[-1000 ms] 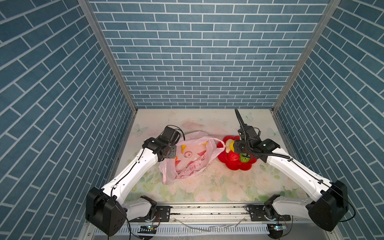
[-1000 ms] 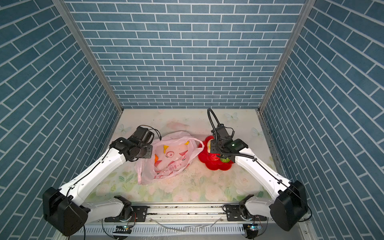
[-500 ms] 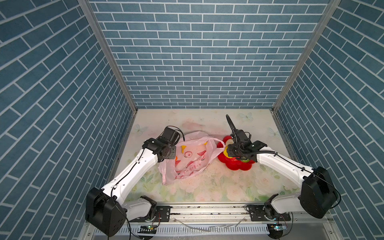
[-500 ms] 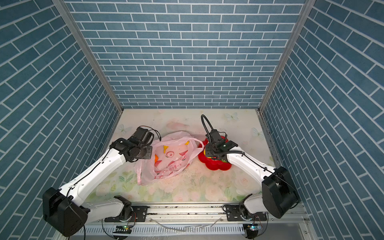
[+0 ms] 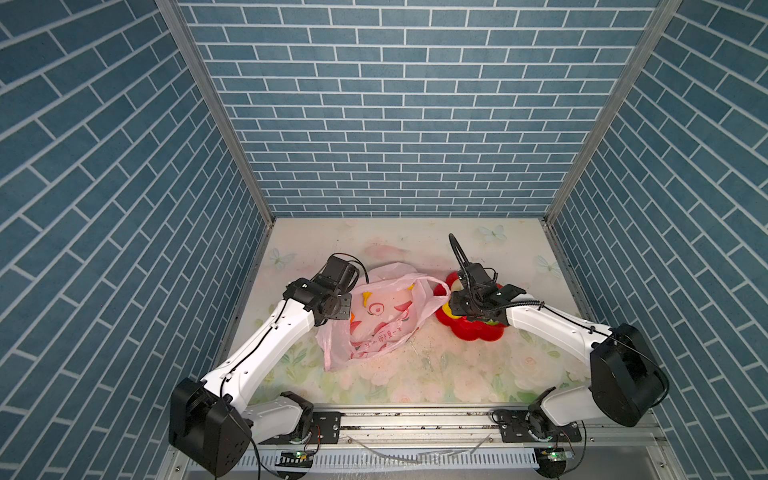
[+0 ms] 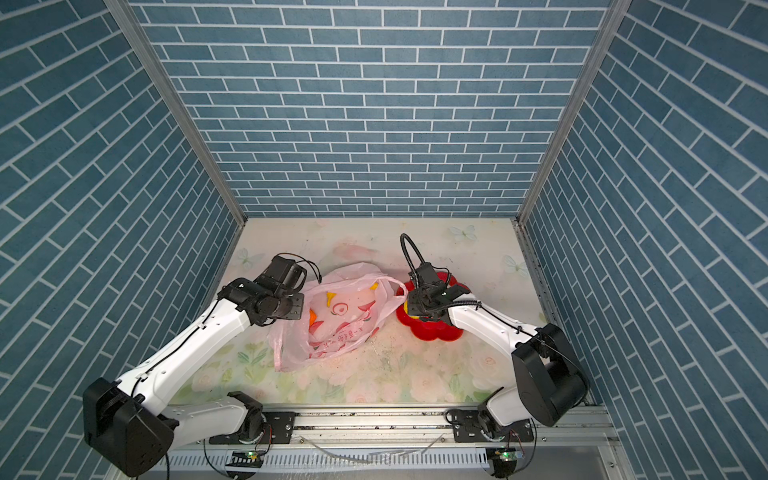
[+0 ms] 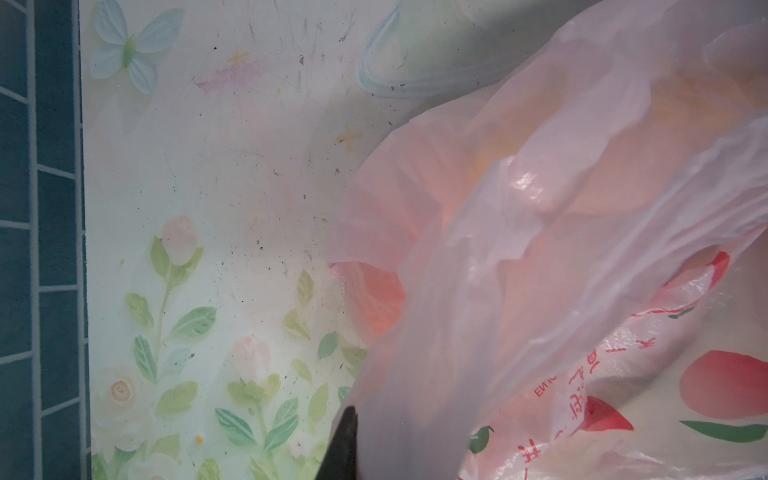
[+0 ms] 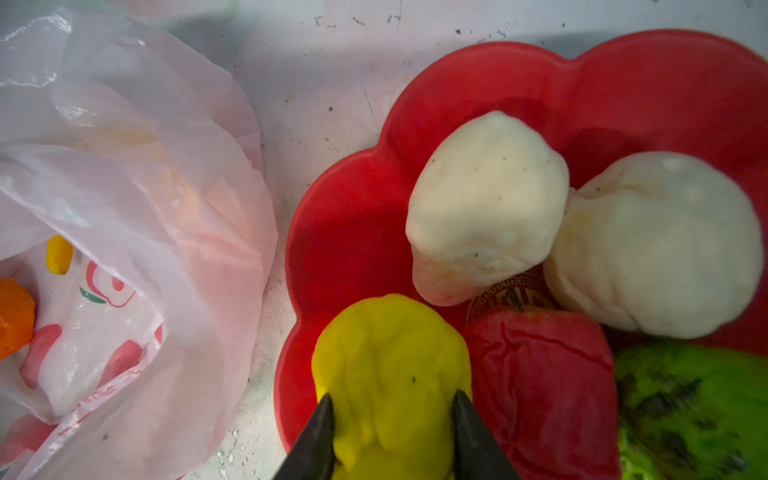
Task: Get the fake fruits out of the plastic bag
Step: 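Lower the yellow lemon into the red plate and open the right gripper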
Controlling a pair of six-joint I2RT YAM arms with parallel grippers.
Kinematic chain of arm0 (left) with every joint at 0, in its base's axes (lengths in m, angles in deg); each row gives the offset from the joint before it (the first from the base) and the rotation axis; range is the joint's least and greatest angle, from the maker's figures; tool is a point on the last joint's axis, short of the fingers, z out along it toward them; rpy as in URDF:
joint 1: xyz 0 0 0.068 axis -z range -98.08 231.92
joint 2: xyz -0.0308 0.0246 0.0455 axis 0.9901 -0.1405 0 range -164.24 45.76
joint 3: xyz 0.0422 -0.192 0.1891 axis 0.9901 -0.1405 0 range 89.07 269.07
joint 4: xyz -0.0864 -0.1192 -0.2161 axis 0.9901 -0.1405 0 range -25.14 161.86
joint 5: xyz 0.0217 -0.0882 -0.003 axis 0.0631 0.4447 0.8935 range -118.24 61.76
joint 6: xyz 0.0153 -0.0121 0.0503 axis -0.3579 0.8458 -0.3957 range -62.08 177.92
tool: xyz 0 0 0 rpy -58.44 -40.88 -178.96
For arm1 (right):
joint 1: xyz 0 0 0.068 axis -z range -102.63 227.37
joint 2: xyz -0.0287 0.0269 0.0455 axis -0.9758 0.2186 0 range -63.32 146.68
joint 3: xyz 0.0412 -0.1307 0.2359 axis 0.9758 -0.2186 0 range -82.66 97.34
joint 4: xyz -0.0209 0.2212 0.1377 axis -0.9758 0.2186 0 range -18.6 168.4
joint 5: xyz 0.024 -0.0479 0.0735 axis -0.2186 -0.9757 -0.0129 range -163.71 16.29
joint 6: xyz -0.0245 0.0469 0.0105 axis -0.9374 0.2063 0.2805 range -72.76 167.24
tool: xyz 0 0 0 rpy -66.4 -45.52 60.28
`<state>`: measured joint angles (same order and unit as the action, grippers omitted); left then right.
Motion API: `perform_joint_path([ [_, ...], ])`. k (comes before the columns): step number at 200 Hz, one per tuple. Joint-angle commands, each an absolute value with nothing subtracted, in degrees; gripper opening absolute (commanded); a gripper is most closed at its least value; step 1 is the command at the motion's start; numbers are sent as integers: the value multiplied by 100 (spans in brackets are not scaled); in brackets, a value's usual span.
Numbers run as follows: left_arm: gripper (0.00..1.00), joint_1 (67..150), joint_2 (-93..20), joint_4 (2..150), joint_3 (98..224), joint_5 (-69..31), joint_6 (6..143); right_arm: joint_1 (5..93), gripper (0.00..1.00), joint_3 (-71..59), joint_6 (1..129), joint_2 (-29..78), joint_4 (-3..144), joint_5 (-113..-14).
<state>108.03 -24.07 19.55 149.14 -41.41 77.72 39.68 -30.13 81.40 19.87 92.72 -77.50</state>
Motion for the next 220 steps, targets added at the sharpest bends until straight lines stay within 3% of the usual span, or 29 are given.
perform_joint_path([
  [1, 19, 10759, -2334, 1930, 14857, -4124, 7800, 3929, 25, -3132, 8302, 2087, 9114, -7748],
  [93, 19, 10723, -2214, 1913, 14735, -4090, 7797, 3871, 44, -3168, 8381, 2245, 8972, -7754],
  [220, 19, 10705, -2268, 1921, 14804, -4053, 7785, 3843, 60, -3168, 8396, 2181, 9011, -7823],
])
